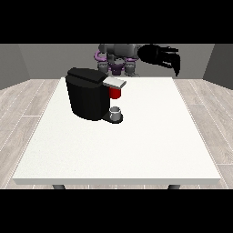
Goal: Insert the coffee pod into the coffee machine and close the lid
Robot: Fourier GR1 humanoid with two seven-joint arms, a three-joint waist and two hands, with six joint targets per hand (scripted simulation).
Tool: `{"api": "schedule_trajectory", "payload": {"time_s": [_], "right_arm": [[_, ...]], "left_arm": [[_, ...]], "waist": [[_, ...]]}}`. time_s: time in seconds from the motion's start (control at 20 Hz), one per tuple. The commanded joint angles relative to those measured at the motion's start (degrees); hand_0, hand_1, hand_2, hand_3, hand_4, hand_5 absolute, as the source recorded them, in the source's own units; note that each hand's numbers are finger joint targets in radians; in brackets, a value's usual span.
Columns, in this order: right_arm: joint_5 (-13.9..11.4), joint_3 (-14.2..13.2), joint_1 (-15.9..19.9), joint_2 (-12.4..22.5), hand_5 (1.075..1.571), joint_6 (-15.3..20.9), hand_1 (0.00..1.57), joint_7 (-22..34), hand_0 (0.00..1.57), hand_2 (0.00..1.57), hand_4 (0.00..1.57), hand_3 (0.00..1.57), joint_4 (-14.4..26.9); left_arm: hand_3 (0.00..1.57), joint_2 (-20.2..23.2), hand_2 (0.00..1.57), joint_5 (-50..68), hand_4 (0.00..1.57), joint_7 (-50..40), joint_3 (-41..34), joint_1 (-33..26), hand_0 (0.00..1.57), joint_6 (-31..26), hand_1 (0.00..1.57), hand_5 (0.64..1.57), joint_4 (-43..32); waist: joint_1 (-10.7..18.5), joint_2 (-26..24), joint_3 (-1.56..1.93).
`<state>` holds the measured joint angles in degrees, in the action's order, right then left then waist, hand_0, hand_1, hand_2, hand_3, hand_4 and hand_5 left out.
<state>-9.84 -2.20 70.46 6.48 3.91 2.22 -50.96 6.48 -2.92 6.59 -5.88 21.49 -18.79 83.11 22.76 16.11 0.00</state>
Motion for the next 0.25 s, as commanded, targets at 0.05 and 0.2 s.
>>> {"api": "schedule_trajectory", "payload": {"time_s": [0.05, 0.2], "right_arm": [[0.56, 3.45, -6.69, -6.22, 1.571, -0.52, 0.0, -4.63, 0.0, 0.0, 0.18, 0.0, -1.72], [6.08, 9.81, -12.86, -6.35, 1.571, 0.41, 0.0, -4.97, 0.0, 0.0, 0.26, 0.0, -5.37]], "left_arm": [[0.0, -0.21, 0.0, 1.37, 0.27, -0.74, -1.42, -4.53, 0.0, 0.02, 0.0, 1.571, -1.94], [0.0, -1.53, 0.0, -1.64, 0.27, 2.8, -0.61, -6.35, 0.0, 2.46, 0.0, 1.571, -6.27]], "waist": [[-4.45, -6.25, 0.0], [-6.82, -9.79, -0.02]]}}
